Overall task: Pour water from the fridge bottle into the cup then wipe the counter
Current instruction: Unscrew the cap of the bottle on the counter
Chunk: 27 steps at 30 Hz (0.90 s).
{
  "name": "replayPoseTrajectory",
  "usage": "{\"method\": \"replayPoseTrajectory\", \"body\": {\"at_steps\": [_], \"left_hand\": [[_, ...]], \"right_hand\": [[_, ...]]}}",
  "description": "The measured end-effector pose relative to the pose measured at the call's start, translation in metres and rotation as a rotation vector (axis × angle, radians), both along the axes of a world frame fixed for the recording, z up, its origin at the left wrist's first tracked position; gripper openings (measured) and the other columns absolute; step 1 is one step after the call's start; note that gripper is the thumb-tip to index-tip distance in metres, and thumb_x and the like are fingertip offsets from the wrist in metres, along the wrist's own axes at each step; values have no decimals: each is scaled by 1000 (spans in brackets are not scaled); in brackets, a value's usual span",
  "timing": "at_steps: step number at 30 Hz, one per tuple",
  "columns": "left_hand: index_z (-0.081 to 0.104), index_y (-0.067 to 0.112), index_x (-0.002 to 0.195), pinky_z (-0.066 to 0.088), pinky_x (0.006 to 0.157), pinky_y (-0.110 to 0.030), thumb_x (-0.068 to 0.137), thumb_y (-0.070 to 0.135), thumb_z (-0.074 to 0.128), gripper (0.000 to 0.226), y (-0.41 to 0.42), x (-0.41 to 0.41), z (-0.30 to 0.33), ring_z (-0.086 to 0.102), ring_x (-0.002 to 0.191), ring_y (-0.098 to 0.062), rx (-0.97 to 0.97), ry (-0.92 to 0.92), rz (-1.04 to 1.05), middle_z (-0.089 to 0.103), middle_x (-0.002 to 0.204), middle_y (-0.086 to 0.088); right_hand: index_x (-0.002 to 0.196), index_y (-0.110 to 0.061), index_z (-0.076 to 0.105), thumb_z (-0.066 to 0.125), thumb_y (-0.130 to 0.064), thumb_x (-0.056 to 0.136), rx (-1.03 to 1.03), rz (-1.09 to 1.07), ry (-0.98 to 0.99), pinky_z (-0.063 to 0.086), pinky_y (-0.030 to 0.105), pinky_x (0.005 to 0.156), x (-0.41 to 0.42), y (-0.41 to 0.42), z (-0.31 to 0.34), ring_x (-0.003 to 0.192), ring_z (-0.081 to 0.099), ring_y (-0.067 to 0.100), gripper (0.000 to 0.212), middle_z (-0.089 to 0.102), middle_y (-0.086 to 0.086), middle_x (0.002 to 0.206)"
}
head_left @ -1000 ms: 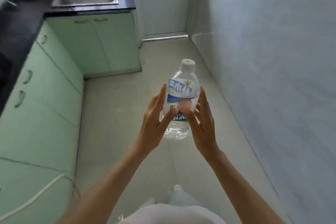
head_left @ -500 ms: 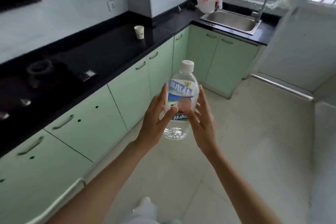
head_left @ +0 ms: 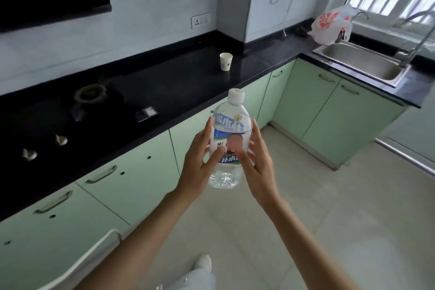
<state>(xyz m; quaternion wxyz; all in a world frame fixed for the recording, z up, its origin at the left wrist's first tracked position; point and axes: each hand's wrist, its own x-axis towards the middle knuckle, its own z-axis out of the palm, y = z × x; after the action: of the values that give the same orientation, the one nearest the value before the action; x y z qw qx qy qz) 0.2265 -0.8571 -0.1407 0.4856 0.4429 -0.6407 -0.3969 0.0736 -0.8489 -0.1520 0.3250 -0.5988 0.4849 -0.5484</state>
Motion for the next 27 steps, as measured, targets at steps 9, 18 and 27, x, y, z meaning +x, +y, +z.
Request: {"method": "replayPoseTrajectory", "body": {"at_steps": [9, 18, 27], "left_hand": [[20, 55, 143, 44, 97, -15, 96, 35, 51, 60, -116, -32, 0, 46, 130, -2, 41, 8, -17, 42, 138, 26], [19, 57, 144, 42, 108, -36, 90, 51, 51, 62, -242, -108, -17, 42, 134, -4, 81, 8, 73, 39, 147, 18], [18, 63, 140, 43, 105, -28, 93, 38, 55, 65, -337, -150, -18, 48, 129, -1, 134, 77, 282, 42, 146, 14]], "right_hand": [[148, -45, 22, 53, -42, 93, 17, -15, 15, 46, 53, 100, -31, -113, -2, 126, 52, 19, 64, 45, -10, 144], [149, -45, 19, 49, -51, 93, 50, 86, 75, 45, 52, 101, -109, -251, -11, 129, 49, 15, 63, 43, -15, 143], [149, -44, 15, 49, -53, 93, 113, 366, 138, 41, 48, 106, -150, -383, -5, 133, 45, 12, 66, 40, -9, 149]]}}
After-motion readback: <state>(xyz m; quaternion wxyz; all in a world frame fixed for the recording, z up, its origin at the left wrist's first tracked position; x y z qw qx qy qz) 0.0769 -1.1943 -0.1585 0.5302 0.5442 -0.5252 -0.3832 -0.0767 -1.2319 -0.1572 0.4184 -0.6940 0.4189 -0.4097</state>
